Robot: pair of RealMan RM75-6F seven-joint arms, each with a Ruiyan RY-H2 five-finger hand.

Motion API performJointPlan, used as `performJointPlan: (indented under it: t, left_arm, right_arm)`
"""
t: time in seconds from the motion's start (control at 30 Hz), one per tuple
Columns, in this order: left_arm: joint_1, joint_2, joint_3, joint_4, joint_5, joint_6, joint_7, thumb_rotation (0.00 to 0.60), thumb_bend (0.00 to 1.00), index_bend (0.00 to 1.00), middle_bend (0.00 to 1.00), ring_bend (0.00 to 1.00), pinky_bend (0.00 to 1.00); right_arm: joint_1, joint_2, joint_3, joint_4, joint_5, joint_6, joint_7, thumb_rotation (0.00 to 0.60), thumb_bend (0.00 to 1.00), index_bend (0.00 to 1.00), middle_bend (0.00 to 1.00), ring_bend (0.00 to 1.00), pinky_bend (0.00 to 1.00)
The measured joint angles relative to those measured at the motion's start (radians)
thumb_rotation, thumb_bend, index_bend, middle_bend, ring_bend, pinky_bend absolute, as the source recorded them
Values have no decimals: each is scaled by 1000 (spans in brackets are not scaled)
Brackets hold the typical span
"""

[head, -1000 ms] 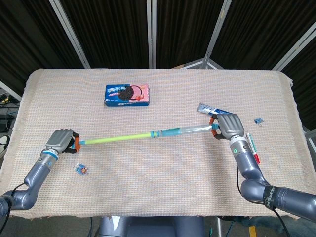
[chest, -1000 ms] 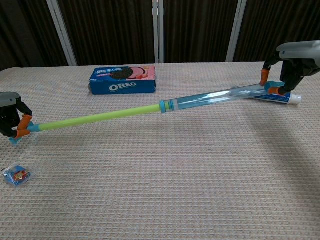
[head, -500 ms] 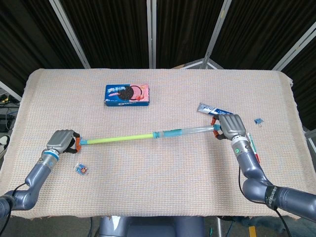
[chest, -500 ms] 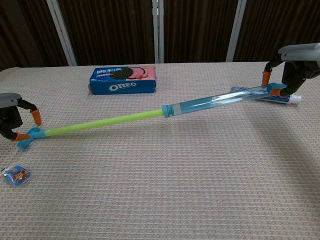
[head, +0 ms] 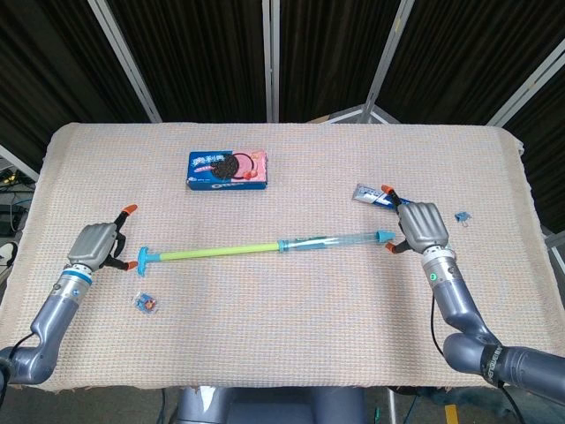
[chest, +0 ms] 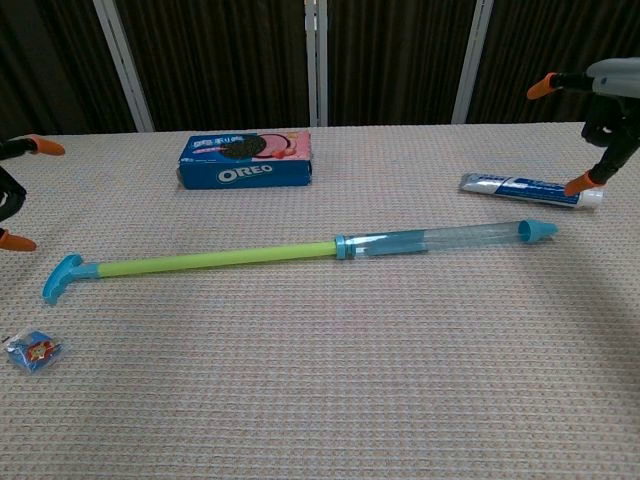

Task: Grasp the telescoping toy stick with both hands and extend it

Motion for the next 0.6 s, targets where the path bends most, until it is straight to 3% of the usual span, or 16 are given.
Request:
performJointPlan:
  t: [0.03,0.1,0.2,0.27,0.47,0.6]
  left_arm:
    - [14,5,-2,-4,12,37,-9,600,0,0,70,64,181]
    - [53,18,-4,-17,44,138,-28,600,0,0,0,0,29]
    - [123,44,-2,-51,87,288,-45,600,0,0,0,0,0]
    - [172,63,4,-87,112,365,-47,600,0,0,0,0,0]
    - [288,124,53,-221,187,499,-12,600,0,0,0,0,0]
    - [348,155,94,-278,256,574,10,600,0,0,0,0,0]
  right_arm:
    - [-19,4,-2,2,-38,31,27,600,0,0,625,726,830]
    - [-66,13,-8,13,-132,116,112,600,0,0,343,407,476]
    - [-147,30,-24,35,-270,241,252,600,0,0,40,49,72]
    - [-215,47,-42,44,-357,317,328,600,0,0,0,0,4]
    - [-370,75,-100,49,-502,507,384,600,0,0,0,0,0]
    - [-444,81,-141,51,-557,563,377,600,0,0,0,0,0]
